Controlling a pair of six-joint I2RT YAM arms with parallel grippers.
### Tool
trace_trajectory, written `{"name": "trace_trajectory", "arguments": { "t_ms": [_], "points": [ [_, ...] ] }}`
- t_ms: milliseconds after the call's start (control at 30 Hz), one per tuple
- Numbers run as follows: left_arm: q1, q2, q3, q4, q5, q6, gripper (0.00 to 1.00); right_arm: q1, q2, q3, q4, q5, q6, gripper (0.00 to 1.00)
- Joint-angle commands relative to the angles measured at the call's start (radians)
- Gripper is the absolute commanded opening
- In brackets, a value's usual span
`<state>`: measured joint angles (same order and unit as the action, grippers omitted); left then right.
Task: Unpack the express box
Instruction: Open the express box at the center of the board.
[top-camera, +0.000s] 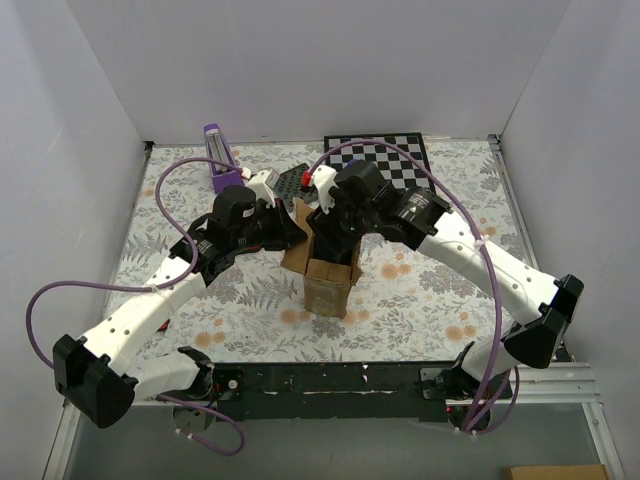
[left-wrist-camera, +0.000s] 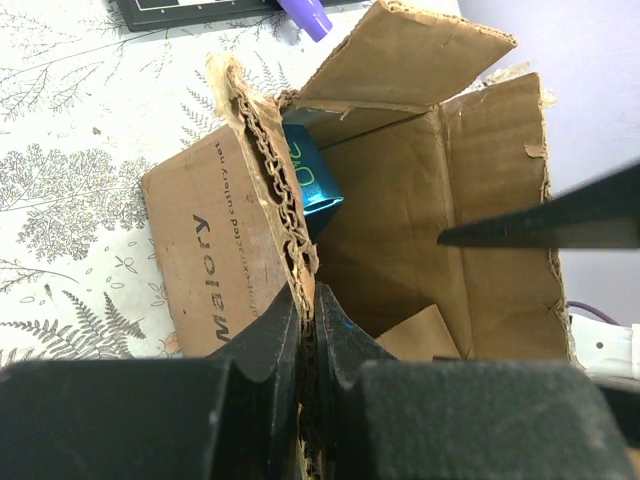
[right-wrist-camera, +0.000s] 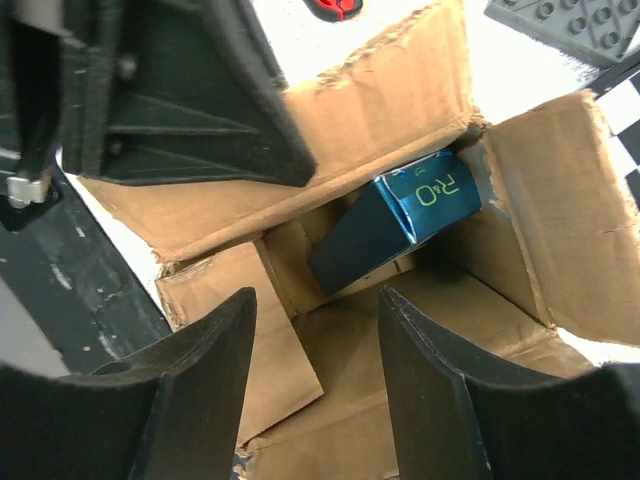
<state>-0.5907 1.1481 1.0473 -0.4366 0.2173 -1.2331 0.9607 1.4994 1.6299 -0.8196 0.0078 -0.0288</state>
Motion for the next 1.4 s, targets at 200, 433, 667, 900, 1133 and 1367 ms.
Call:
{"name": "trace_trajectory", "arguments": {
  "t_ms": [200, 433, 667, 900, 1133, 1367],
  "points": [
    [-0.004, -0.053, -0.138, 0.004, 0.016, 0.104, 0.0, -0.129, -0.027, -0.067, 0.005, -0.408, 0.058, 0.64],
    [-0.004, -0.044, -0.138, 0.009, -0.005, 0.087, 0.0, -0.129, 0.001, -0.07, -0.03, -0.462, 0.047, 0.66],
    [-0.004, -0.034, -0.124, 0.012, -0.009, 0.076, 0.0, -0.126, 0.012, -0.122, -0.036, -0.491, 0.037, 0.69],
    [-0.004, -0.037, -0.119, 0.009, -0.013, 0.069, 0.0, -0.117, 0.021, -0.16, -0.038, -0.434, 0.032, 0.73],
    [-0.004, -0.034, -0.121, 0.007, -0.025, 0.06, 0.0, -0.106, 0.021, -0.147, -0.029, -0.465, 0.033, 0.67],
    [-0.004, -0.018, -0.115, -0.001, -0.053, 0.038, 0.0, -0.106, -0.013, -0.12, -0.016, -0.545, 0.049, 0.47]
  ]
}}
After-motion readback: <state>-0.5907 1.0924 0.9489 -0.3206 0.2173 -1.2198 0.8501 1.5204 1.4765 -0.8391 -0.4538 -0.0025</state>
